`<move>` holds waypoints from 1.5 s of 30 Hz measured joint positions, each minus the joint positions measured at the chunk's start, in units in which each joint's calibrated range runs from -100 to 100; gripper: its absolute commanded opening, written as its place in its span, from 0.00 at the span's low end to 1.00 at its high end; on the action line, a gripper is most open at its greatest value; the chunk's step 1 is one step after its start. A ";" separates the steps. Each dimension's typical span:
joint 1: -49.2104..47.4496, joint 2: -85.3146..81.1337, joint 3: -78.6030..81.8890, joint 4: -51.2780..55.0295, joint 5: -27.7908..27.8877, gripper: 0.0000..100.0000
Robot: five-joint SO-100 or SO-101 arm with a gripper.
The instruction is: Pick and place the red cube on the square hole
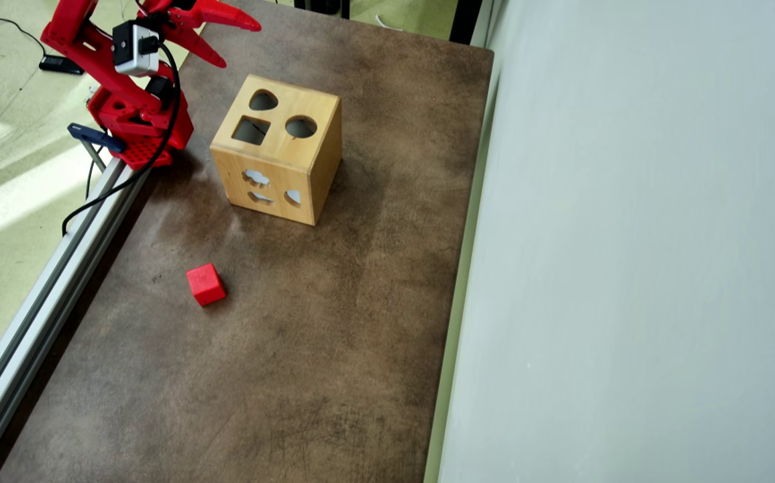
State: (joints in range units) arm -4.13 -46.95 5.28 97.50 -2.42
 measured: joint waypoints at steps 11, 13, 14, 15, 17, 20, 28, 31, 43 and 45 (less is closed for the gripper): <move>0.00 -47.29 14.36 0.00 0.00 0.02; 0.07 -48.39 15.71 0.00 0.00 0.02; 0.00 -48.56 15.62 0.00 0.00 0.02; 0.00 -48.73 15.53 0.00 0.00 0.02; 0.00 -48.81 15.53 0.00 0.00 0.02; 0.00 -48.81 15.53 0.00 0.00 0.02; 0.00 -48.81 15.53 0.00 0.00 0.02; 0.00 -48.81 15.53 0.00 0.00 0.02; 0.00 -38.90 13.91 -6.21 0.00 0.02; 0.00 -35.51 10.56 -8.80 0.00 0.02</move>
State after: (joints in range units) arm -4.13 -82.46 15.85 88.70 -2.42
